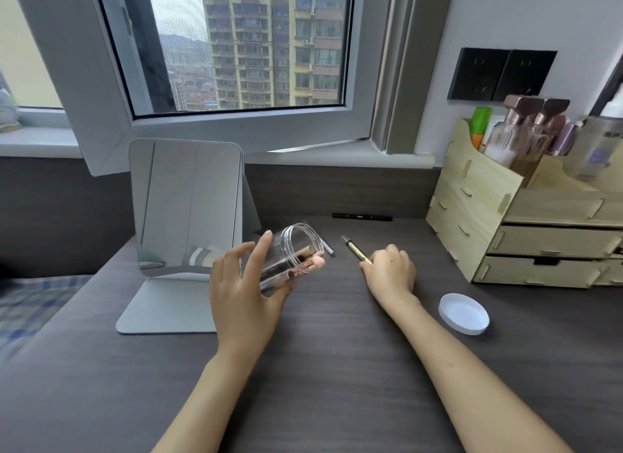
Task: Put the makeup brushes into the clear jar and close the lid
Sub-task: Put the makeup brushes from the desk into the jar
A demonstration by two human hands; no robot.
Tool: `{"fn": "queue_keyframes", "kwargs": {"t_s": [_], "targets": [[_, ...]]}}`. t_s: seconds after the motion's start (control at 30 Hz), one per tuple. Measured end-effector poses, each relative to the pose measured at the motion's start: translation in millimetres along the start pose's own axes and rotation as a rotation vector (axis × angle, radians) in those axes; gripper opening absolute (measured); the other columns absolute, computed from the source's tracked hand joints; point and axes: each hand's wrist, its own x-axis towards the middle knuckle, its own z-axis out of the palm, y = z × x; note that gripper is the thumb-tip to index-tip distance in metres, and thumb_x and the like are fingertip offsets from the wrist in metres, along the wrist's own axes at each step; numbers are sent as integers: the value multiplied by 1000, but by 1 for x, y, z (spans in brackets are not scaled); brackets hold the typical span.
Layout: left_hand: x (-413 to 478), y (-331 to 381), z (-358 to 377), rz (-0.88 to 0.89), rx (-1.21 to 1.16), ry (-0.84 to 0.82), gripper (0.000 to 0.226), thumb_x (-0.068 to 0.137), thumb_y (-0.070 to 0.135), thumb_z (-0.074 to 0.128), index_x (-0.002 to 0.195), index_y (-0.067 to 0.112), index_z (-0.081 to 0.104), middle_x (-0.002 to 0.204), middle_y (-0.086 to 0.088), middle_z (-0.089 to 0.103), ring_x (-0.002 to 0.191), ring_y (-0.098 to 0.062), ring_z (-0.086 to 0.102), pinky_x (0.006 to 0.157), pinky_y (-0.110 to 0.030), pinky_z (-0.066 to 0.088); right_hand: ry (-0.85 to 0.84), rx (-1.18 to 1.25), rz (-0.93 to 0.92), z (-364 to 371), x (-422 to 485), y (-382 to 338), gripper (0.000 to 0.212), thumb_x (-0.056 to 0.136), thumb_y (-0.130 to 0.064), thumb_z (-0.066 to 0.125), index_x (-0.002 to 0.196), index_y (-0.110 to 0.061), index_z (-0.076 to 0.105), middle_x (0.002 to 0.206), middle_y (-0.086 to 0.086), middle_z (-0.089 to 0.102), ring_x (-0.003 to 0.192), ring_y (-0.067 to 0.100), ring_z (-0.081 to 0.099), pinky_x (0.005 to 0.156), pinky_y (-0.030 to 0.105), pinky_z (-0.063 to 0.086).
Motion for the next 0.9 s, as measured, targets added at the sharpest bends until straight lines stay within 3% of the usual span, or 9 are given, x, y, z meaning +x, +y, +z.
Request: {"fn": "queue_keyframes", "kwargs": {"t_s": [0.1, 0.2, 0.33, 0.43, 0.6, 0.77, 0.9], "targets": [[0, -1, 0, -10, -1, 3, 76, 58, 21, 88, 127, 15, 57, 107, -14, 59, 96, -28, 50, 81, -35, 40, 39, 155, 43, 1, 0, -2, 29, 92, -26, 54, 107, -5, 67, 112, 16, 62, 106, 35, 56, 83, 37, 46], [0, 0, 1, -16, 1, -1, 75, 59, 22, 88, 127, 15, 57, 106, -13, 59, 95, -29, 51, 80, -34, 40, 130, 588, 54, -13, -10, 6, 20, 88, -18, 60, 93, -1, 71, 92, 14, 71, 89, 32, 64, 74, 32, 47], [0, 1, 2, -10, -3, -25, 74, 59, 23, 87, 127, 16, 58, 107, -13, 60, 94, -32, 54, 81, -37, 42, 115, 994, -148, -59, -40, 15, 12, 90, -17, 59, 87, -16, 70, 64, -19, 62, 61, 0, 53, 53, 6, 39], [-1, 3, 2, -4, -24, -34, 73, 60, 22, 87, 126, 15, 58, 107, -14, 60, 95, -33, 55, 82, -39, 43, 65, 1035, -268, -84, -64, 21, 15, 93, -23, 54, 87, -21, 67, 57, -21, 57, 50, -3, 45, 47, 6, 33], [-1, 4, 1, 3, -33, -37, 73, 59, 22, 87, 126, 15, 58, 107, -14, 61, 96, -34, 56, 82, -41, 45, 69, 867, -337, -94, -85, 24, 14, 88, -11, 61, 84, -21, 70, 78, -4, 61, 67, 2, 53, 58, 7, 39], [-4, 8, 2, 66, -39, -65, 72, 62, 27, 86, 126, 20, 55, 108, -14, 61, 99, -32, 56, 92, -32, 37, 85, 853, -354, -87, -85, 8, 15, 89, -12, 60, 83, -24, 68, 80, -3, 62, 70, -1, 55, 59, 6, 39], [-6, 11, 2, 105, -42, -89, 78, 61, 31, 86, 129, 26, 47, 111, -13, 60, 103, -28, 53, 89, -34, 39, 150, 831, -419, -80, -85, -16, 12, 80, -7, 70, 85, -17, 66, 79, -3, 64, 69, -4, 58, 58, 5, 42]]}}
